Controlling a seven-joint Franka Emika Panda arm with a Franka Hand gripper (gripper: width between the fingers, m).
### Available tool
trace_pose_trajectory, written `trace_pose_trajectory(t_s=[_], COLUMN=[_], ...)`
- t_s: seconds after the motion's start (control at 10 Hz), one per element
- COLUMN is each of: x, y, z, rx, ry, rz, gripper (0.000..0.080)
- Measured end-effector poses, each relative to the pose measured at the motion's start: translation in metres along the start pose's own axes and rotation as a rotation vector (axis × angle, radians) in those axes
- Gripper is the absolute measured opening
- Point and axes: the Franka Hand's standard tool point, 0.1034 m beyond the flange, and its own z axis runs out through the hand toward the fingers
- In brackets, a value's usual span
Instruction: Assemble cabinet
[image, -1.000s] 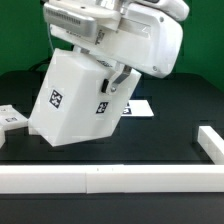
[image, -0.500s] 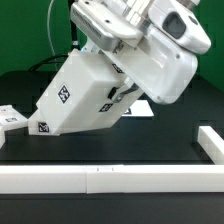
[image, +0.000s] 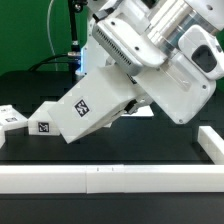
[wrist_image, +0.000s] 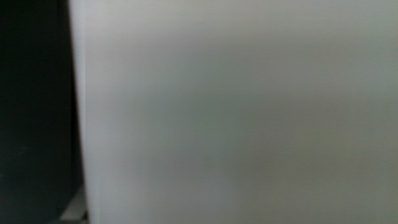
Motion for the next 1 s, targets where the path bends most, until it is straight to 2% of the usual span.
trace_pose_trajectory(t_s=[0.2,0.3,0.6,1.0], x=[0.001,0.000,0.005,0.004], y=[0.001,0.003,0.025,0.024], z=[0.001,-0.001,-0.019,-0.015], rx=[0.001,-0.009,-0.030,-0.027], ry=[0.001,0.000,-0.015,-0.010], rz=[-0.004,-0.094,-0.261,-0.259], gripper=[0.0435,0.0435,0.0435,0.0435])
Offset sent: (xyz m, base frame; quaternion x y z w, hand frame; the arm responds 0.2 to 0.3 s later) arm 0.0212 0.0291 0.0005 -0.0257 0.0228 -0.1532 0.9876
